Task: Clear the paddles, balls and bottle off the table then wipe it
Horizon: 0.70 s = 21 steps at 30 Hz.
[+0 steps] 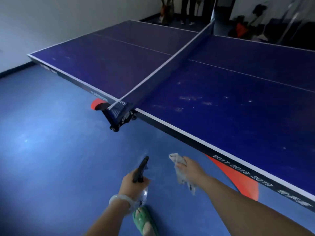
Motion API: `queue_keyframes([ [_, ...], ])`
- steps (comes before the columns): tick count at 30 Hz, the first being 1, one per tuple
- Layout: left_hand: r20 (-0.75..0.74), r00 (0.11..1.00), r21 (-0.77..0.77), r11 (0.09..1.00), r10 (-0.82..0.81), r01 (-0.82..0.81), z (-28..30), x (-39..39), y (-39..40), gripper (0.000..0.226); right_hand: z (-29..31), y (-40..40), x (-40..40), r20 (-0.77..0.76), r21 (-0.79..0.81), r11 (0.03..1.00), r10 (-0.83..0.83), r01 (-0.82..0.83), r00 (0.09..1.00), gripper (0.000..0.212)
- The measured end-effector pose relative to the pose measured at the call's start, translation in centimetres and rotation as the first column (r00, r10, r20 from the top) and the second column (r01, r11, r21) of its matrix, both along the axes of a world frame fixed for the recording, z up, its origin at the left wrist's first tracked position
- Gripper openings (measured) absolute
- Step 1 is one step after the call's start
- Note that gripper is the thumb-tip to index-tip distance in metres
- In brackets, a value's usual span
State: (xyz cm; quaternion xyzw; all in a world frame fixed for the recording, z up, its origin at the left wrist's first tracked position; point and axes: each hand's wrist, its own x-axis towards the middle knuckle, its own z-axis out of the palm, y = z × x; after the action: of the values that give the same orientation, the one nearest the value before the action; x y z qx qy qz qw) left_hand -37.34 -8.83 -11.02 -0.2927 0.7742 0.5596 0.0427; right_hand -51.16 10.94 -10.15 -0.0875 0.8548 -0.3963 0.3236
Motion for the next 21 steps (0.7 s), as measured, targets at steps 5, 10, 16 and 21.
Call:
queue_keyframes([
  [5,-0.015,0.999,-0.069,0.996,-0.050,0.049,-0.6,-5.4,-6.6,0.049,-0.3,-7.7,-5.7,0.063,-0.064,0.998,-0.019,0.023,0.998,0.020],
  [10,-0.021,0.999,-0.049,0.998,-0.026,0.025,-0.9,-10.2,-11.2,0.046,-0.6,-13.4,-10.5,0.095,-0.052,0.993,-0.097,0.102,0.991,0.022],
  [16,-0.009,0.999,-0.055,0.998,-0.033,0.032,-1.7,-14.0,-13.4,0.036,-1.6,-17.0,-15.0,0.139,-0.035,0.988,-0.142,0.149,0.980,0.027],
  [21,0.013,1.000,-0.082,0.996,-0.018,0.019,-1.8,-15.5,-14.0,0.047,-2.3,-18.9,-18.8,0.236,-0.116,0.987,-0.084,0.113,0.968,0.020],
])
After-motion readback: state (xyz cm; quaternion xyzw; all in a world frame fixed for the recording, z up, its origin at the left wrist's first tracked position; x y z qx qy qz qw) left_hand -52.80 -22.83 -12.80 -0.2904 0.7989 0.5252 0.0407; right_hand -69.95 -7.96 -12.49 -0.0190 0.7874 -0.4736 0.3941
